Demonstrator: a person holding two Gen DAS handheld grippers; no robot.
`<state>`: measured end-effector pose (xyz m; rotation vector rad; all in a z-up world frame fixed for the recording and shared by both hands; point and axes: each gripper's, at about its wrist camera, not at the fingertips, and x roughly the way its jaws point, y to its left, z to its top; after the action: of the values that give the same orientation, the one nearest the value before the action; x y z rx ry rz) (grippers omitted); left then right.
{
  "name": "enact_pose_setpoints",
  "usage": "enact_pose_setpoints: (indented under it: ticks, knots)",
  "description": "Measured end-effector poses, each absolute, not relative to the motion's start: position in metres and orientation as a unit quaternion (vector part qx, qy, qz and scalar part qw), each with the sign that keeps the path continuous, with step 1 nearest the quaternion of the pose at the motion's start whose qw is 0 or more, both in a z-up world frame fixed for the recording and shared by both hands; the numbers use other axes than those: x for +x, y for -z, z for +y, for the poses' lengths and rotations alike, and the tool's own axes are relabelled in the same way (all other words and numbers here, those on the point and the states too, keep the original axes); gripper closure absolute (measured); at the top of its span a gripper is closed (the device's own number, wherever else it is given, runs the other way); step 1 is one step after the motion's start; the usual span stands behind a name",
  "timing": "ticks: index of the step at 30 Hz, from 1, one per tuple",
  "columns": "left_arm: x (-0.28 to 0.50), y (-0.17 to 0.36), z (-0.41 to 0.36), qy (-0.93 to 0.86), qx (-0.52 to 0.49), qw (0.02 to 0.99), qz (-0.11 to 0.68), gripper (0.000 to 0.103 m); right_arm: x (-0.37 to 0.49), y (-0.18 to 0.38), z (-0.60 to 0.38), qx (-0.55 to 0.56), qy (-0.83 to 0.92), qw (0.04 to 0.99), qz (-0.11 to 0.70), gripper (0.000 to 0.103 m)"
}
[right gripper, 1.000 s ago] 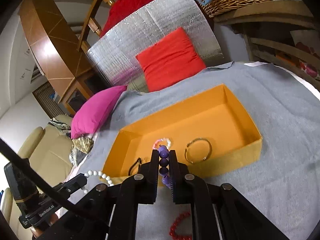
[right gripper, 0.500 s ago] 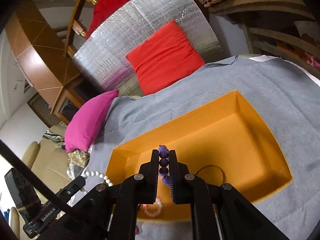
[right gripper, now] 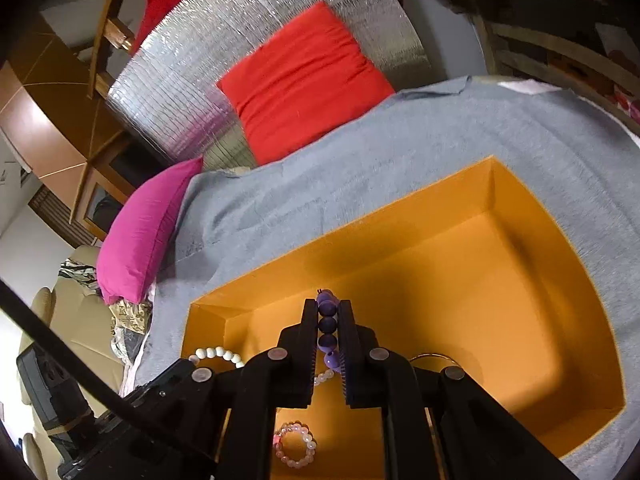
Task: Organize jewelry
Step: 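Carry the pearl and purple bracelets into the orange box and open both tools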
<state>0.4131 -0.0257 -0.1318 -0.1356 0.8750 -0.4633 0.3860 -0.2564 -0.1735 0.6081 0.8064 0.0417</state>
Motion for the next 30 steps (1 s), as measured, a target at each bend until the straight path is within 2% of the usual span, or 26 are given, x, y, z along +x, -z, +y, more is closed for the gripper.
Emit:
enact_pose_setpoints:
  ticks: [21, 23, 30]
  knots:
    - [0.431, 0.153, -0.014, 0.181, -0.072, 0.874, 0.446, 0.093, 0.407, 0.203, -0.246, 0.286, -0.005, 0.861, 0.421, 0.092]
    - [0.432, 0.155, -0.015, 0.174, -0.066, 0.873, 0.451, 0.093, 0.407, 0.205, -0.249, 0.287, 0.000, 0.860, 0.423, 0.090]
    - [0.432, 0.152, -0.017, 0.153, -0.038, 0.880, 0.448, 0.092, 0.404, 0.203, -0.258, 0.291, 0.011, 0.863, 0.414, 0.090]
